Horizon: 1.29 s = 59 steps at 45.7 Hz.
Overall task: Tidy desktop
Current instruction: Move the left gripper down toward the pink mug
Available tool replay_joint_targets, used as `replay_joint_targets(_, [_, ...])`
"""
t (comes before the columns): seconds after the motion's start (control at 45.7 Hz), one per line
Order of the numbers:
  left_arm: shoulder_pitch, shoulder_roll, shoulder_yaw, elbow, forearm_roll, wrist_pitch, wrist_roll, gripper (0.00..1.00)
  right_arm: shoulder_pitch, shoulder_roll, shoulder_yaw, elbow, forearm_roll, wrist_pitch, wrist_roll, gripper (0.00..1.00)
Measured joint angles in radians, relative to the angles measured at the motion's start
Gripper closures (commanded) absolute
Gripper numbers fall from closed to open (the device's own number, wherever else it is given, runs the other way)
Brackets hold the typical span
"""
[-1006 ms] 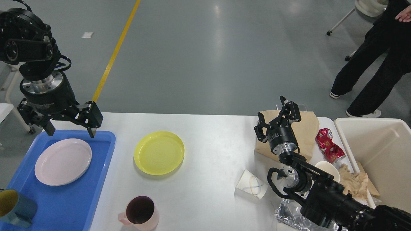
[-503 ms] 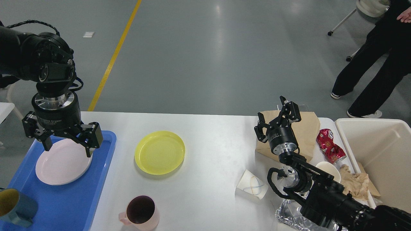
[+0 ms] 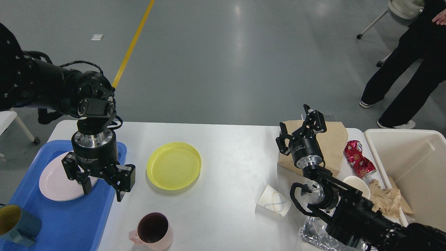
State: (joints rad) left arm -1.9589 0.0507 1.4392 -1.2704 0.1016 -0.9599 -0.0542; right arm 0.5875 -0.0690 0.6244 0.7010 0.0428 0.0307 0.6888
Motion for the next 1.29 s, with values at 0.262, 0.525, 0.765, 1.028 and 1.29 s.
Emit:
replay_joint_targets(0.262, [0.058, -0.143, -0.005, 0.000, -0.035, 0.000, -0.033, 0.21, 0.000, 0.000, 0.000, 0.001, 0.000, 0.000, 0.000, 0.00])
replay_joint_targets(0.525, [0.114, -0.172, 0.006, 0.002, -0.063, 0.000, -0.041, 0.19, 0.000, 0.000, 0.000, 0.002, 0.000, 0.000, 0.000, 0.00])
replay_joint_targets(0.765, [0.115, -0.167, 0.059, 0.071, -0.064, 0.000, -0.056, 0.03, 0.000, 0.000, 0.000, 0.002, 0.000, 0.000, 0.000, 0.00])
replay_joint_targets(1.028, [0.074, -0.165, 0.057, 0.168, -0.063, 0.000, -0.072, 0.02, 0.000, 0.000, 0.000, 0.002, 0.000, 0.000, 0.000, 0.00])
replay_joint_targets(1.29, [0.080, -0.172, 0.027, 0.192, -0.063, 0.000, -0.059, 0.02, 0.000, 0.000, 0.000, 0.003, 0.000, 0.000, 0.000, 0.00])
